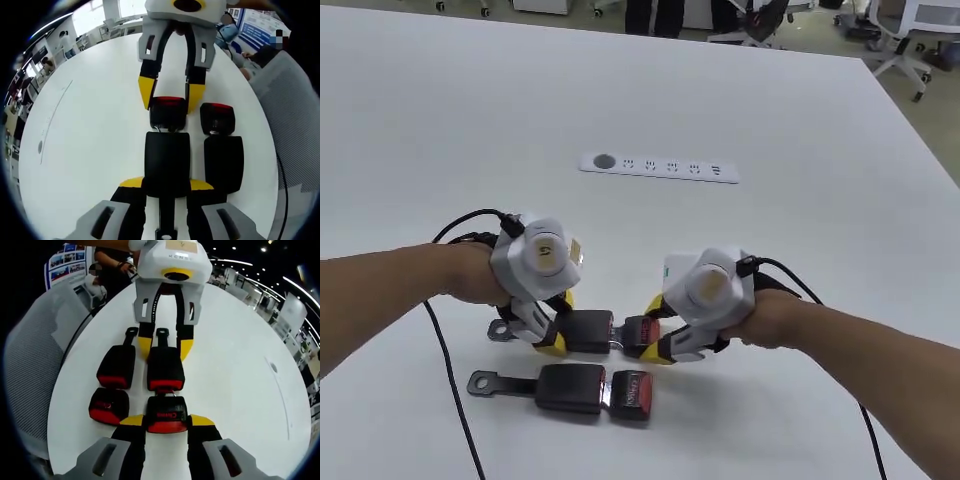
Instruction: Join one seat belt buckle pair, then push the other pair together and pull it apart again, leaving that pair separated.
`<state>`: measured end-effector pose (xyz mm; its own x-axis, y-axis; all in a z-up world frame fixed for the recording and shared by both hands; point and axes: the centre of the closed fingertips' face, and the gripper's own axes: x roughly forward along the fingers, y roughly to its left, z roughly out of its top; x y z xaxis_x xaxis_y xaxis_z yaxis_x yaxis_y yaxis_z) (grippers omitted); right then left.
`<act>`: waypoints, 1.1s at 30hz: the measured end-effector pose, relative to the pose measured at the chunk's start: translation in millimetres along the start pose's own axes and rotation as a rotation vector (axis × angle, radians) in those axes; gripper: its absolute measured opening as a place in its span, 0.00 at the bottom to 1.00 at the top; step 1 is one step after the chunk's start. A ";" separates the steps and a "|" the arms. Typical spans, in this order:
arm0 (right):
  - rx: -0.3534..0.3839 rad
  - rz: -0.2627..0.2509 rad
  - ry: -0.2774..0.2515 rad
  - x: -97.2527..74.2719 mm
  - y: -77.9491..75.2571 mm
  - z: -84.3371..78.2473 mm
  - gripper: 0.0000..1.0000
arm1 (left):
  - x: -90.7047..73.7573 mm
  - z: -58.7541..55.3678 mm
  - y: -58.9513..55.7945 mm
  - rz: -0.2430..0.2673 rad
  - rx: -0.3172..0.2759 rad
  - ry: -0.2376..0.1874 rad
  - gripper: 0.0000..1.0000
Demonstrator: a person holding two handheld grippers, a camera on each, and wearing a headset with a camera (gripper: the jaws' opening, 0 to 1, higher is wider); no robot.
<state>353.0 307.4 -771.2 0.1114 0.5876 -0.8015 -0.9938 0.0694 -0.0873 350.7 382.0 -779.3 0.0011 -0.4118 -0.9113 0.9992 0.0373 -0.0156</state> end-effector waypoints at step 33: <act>-0.007 -0.002 0.009 0.1 4.2 2.9 0.28 | 4.2 -2.9 3.1 -0.002 0.010 0.014 0.31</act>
<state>348.8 310.1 -770.0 0.1130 0.5799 -0.8068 -0.9936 0.0645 -0.0928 353.6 383.0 -784.3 -0.0016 -0.3987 -0.9171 0.9995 0.0275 -0.0137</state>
